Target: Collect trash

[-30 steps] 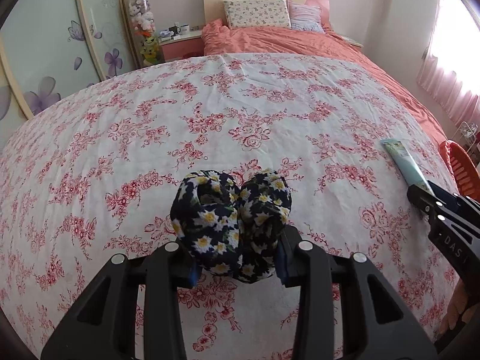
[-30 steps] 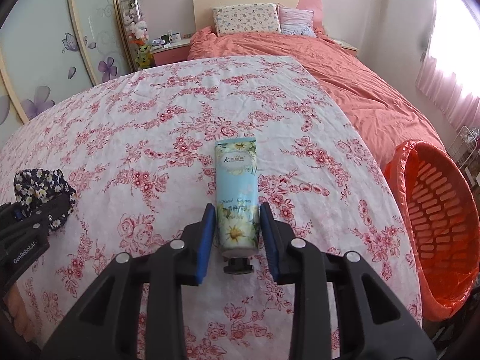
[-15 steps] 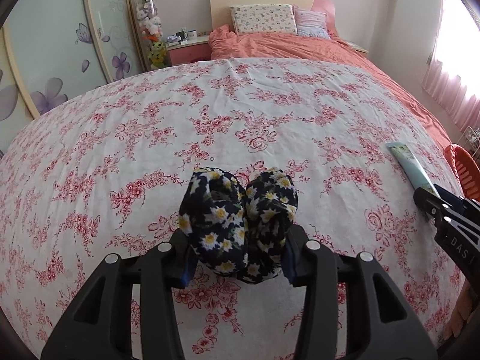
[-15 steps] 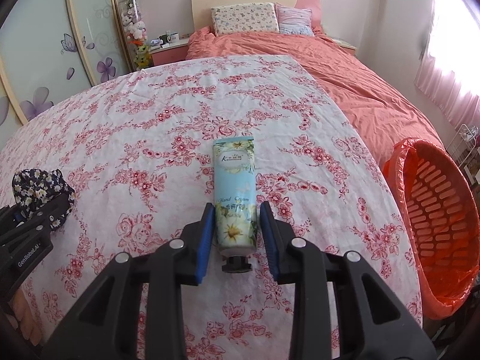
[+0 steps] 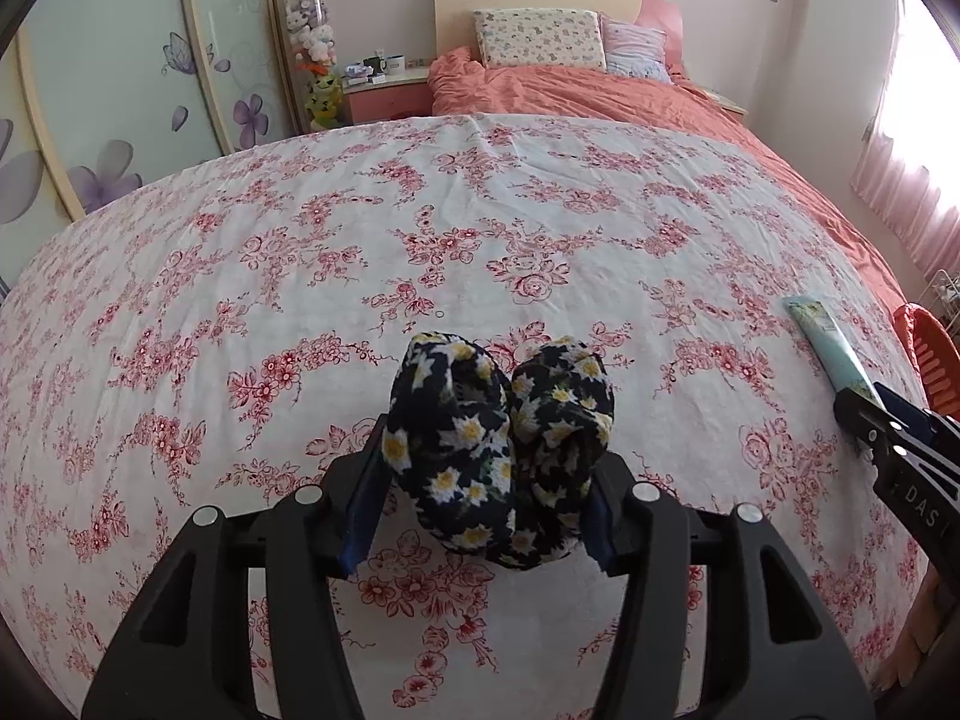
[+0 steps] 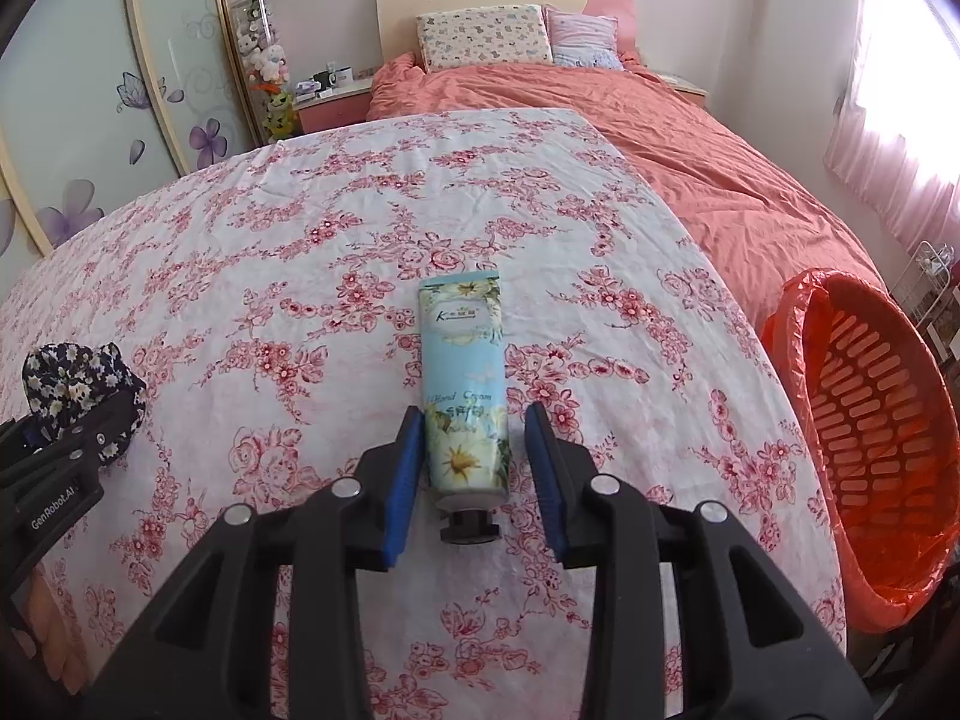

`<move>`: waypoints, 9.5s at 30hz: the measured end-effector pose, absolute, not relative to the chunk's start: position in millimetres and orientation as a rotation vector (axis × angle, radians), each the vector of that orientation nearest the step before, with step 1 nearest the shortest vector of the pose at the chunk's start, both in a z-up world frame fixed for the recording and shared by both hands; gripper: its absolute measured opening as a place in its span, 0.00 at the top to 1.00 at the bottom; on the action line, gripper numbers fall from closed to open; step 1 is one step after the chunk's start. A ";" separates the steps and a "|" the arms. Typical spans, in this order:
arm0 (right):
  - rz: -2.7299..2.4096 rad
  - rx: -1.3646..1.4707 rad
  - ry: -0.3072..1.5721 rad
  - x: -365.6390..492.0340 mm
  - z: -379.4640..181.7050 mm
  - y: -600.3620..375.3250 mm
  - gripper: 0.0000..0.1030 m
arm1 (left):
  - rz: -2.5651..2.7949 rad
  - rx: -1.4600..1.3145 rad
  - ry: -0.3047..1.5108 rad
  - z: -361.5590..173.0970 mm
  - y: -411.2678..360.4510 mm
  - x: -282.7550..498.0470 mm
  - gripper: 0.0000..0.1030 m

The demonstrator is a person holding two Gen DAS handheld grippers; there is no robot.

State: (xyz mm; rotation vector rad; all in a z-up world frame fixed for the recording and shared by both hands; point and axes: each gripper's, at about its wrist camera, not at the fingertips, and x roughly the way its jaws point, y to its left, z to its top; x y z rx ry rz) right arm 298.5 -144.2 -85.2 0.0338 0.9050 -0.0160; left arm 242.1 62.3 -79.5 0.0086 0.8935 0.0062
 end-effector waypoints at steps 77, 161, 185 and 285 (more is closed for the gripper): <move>-0.239 0.253 0.573 161.2 43.6 -375.5 0.74 | -0.599 0.069 0.710 33.3 -193.4 175.6 0.78; -0.546 0.111 0.554 -19.8 20.3 -231.3 0.04 | -0.023 0.008 0.510 13.9 -14.6 1.2 0.02; -0.520 0.101 0.562 -19.1 21.7 -224.6 0.04 | -0.042 0.008 0.502 19.9 -19.1 -2.8 0.02; -0.520 0.100 0.567 -18.1 22.6 -223.6 0.04 | -0.044 0.009 0.517 18.7 -21.3 -1.9 0.02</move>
